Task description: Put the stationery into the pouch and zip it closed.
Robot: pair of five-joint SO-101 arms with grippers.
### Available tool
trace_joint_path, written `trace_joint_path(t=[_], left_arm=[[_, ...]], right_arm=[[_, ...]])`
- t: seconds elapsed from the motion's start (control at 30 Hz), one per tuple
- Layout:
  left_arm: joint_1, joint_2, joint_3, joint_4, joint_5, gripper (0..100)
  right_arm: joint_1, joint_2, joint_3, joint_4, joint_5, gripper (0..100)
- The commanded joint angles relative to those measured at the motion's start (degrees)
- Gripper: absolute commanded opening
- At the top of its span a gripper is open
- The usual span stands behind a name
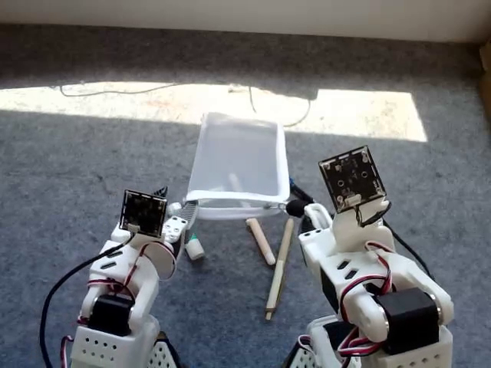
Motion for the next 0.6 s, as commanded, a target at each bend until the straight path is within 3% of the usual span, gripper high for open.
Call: trace_joint_path(t=[0.0,0.17,0.37,0.57], left_arm=[[2.0,-0.4,-0.5,-1.0,-1.5,14],[2.0,-0.4,-0.7,-0.8,-1.5,13],[2.0,-0.4,-6.5,6.2,-1.5,1],[1.7,-0.4,-11.6,11.9,-1.5,1]], right_arm=[[-3.6,-1.0,-3.6,1.1,-0.5,0.6],[-4.4,-1.0,-3.6,1.1,-0.5,0.6],[-4.3,-1.0,-3.6,1.0,-0.5,1.4],[-4.3,-1.0,-3.6,1.8,-0.5,18.0]])
